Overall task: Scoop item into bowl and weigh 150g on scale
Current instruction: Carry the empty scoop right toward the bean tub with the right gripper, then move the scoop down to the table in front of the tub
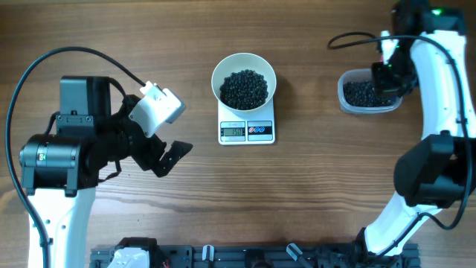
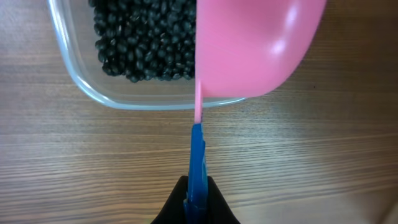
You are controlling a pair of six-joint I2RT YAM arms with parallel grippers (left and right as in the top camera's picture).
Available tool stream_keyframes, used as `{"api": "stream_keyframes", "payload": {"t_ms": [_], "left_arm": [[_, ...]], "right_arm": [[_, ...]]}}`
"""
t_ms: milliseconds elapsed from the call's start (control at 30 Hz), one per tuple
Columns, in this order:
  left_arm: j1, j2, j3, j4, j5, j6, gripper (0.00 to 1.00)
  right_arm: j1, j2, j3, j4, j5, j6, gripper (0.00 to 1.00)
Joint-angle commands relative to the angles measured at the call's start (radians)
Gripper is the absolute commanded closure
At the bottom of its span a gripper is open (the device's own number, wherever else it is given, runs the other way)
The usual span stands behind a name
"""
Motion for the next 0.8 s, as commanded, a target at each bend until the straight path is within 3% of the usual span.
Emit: {"api": "stream_keyframes", "payload": {"t_ms": [0,200,333,600,767], "left_arm": [[0.006,0.004,0.019,-0.001,0.008,0.012,0.00],[0.006,0.004,0.019,-0.001,0.008,0.012,0.00],[0.006,0.004,0.019,-0.001,0.008,0.012,0.00],[0.006,0.004,0.019,-0.001,0.008,0.012,0.00],[0.006,0.004,0.019,-0.001,0.008,0.012,0.00]], "right_arm": [[0.055,-0.020,-0.034,0.003,0.123,0.024,0.96],[0.121,-0.018,-0.081,0.007,0.270,0.100,0.96],[0.137,-0.018,-0.117,0.010,0.265,0.171,0.96],[0.137,-0.089,-0.093,0.078,0.034,0.196,0.96],[0.127,-0.246,-0.089,0.115,-0.062,0.252,0.96]]}}
